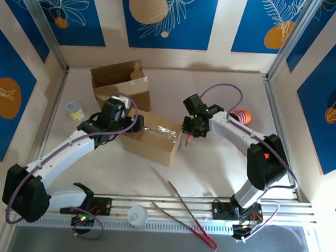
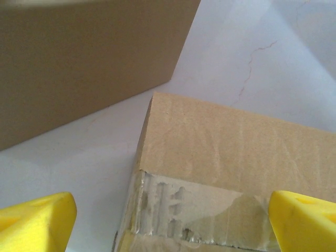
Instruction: Unpack the express box
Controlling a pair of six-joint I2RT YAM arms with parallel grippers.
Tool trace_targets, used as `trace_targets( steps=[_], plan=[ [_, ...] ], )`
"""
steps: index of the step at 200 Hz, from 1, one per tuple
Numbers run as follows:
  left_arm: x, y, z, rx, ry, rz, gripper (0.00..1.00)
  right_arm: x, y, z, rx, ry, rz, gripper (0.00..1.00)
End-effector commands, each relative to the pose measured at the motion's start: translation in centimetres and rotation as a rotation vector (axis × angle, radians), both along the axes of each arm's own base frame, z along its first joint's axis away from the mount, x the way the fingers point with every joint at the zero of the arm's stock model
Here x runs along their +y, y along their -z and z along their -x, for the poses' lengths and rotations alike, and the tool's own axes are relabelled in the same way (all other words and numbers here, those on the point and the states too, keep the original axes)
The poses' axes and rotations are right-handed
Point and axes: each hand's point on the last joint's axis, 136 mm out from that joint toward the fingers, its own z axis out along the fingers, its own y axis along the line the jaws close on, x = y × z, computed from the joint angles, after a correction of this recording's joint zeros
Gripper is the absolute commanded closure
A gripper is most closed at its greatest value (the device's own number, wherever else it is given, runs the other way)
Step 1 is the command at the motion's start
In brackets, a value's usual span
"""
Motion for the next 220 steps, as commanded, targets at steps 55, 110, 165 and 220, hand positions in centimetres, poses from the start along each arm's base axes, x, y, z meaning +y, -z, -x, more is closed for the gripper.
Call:
trace_targets(
  steps=[55,110,165,220],
  plan=[
    [0.6,0.1,-0.4,-0.08,-0.057,0.032,0.1,0.3,0.7,1.0,0.032,-0.003,-0.029,1.0],
    [1.3,2.6,-0.1,-0.095,-0.079,0.02,0.11,0.4,0.9,1.5,0.044,-0.008,-0.036,1.0],
    [1.9,5.3,1.0,-0.086,-0.107,-0.007,0.11,0.4,0.2,2.1,0.041,-0.014,-0.049,1.0],
    [2.4,6.2,1.4,-0.077,-0.141,-0.019,0.11,-0.2,-3.4,4.0,0.007,-0.026,-0.104,1.0]
  ],
)
